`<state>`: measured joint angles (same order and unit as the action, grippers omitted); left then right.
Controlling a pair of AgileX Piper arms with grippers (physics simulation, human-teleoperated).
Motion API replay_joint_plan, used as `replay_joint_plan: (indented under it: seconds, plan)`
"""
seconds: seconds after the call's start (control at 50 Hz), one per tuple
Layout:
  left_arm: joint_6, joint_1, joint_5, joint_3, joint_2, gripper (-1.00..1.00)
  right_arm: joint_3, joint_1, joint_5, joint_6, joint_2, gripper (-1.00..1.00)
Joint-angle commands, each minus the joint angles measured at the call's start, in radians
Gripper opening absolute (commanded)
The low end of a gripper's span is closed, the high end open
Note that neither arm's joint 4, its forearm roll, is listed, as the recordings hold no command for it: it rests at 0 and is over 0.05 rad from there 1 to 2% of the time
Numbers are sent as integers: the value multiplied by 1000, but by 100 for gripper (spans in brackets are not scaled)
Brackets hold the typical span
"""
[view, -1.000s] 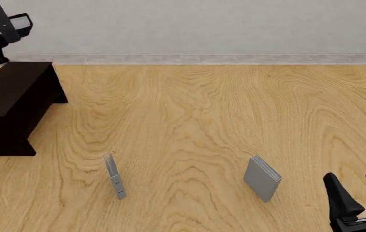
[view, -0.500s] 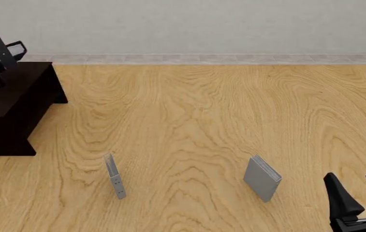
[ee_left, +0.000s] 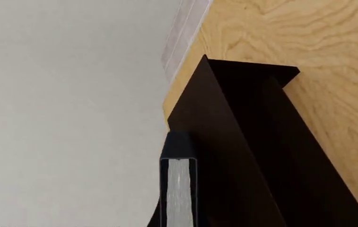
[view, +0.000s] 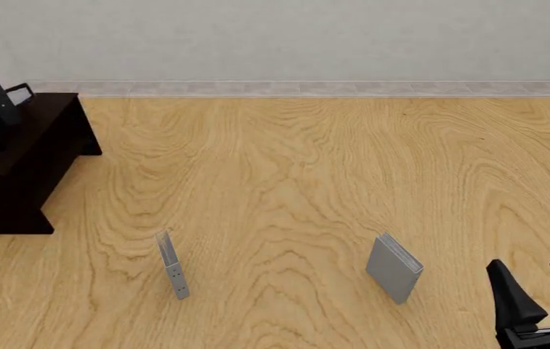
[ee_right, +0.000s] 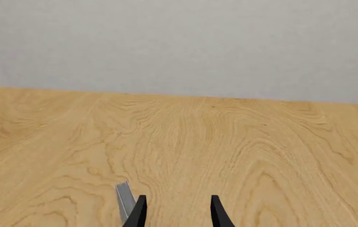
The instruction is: Pick up the book in the middle and place it on the cabinet shelf.
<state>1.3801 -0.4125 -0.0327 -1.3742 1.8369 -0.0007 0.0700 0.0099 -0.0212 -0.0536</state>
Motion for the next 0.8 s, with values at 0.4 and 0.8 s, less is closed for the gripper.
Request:
replay_joint_plan:
  seconds: [0.4,0.8]
  plan:
    - [12,1,-81,43,8,100,1,-2,18,-1,20,100]
    - [-98,46,-376,-59,-49,100,1,3,12,-2,12,100]
